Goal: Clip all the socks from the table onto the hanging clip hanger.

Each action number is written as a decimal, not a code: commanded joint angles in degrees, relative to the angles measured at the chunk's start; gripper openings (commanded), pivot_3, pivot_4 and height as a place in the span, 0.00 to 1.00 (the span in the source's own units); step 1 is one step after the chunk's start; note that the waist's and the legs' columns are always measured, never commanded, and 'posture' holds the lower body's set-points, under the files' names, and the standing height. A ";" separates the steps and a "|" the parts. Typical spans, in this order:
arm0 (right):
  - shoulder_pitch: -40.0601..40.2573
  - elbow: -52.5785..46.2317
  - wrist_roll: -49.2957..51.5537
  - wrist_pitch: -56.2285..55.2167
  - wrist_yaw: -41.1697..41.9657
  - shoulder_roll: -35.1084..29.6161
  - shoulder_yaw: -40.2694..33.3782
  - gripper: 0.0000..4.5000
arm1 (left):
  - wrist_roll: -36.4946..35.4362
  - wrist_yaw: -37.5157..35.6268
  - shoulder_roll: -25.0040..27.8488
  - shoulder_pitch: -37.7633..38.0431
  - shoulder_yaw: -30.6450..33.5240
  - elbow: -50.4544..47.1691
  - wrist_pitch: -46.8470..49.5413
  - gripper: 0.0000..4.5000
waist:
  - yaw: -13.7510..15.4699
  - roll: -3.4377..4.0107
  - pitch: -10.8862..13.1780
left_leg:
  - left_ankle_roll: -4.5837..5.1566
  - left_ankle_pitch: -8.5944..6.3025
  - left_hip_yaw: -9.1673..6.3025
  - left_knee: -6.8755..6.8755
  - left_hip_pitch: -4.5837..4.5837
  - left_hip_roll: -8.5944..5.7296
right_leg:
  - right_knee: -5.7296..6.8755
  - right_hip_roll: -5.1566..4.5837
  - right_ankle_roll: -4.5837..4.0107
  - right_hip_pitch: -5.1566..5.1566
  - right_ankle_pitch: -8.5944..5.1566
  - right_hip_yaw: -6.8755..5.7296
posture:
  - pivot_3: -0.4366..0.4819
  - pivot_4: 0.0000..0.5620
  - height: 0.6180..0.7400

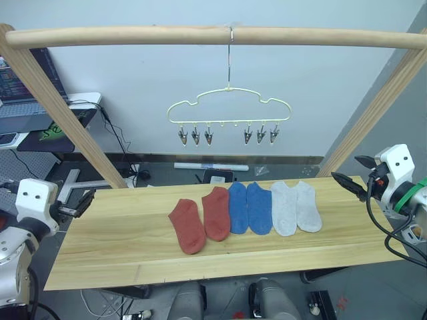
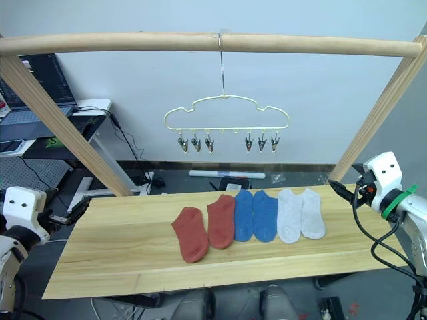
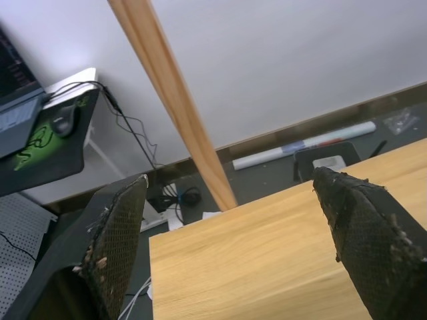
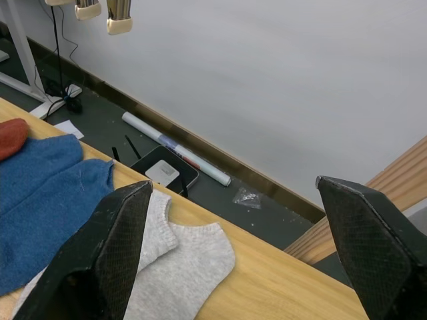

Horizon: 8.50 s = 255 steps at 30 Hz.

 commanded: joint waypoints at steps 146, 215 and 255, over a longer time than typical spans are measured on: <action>-5.89 -23.54 0.25 25.11 -26.24 8.41 16.02 0.92 | -14.70 4.27 -16.12 -34.61 -13.89 -15.00 27.60 0.06 | -1.99 -0.58 6.86 | 0.00 -0.03 -0.24 0.03 -0.90 0.06 | -0.02 0.45 0.37 -0.85 0.22 0.12 | 0.26 0.62 1.00; -11.13 -21.40 -1.85 -1.24 2.07 8.94 26.01 0.00 | -18.68 2.98 -15.39 -34.92 -13.95 -18.77 33.49 0.05 | -2.35 -0.41 10.47 | -0.05 -0.06 1.02 -0.15 -1.11 0.10 | -0.03 0.62 0.90 -1.84 0.52 1.52 | 0.30 0.66 1.00; -30.23 11.00 -11.76 -17.03 1.60 33.62 37.84 0.00 | -40.54 5.64 -12.58 -39.93 -6.30 -14.59 54.65 0.04 | -2.79 -0.47 10.49 | -0.08 -0.04 0.72 0.02 -1.17 0.11 | 0.13 0.61 0.61 -1.91 0.73 1.47 | 0.28 0.59 1.00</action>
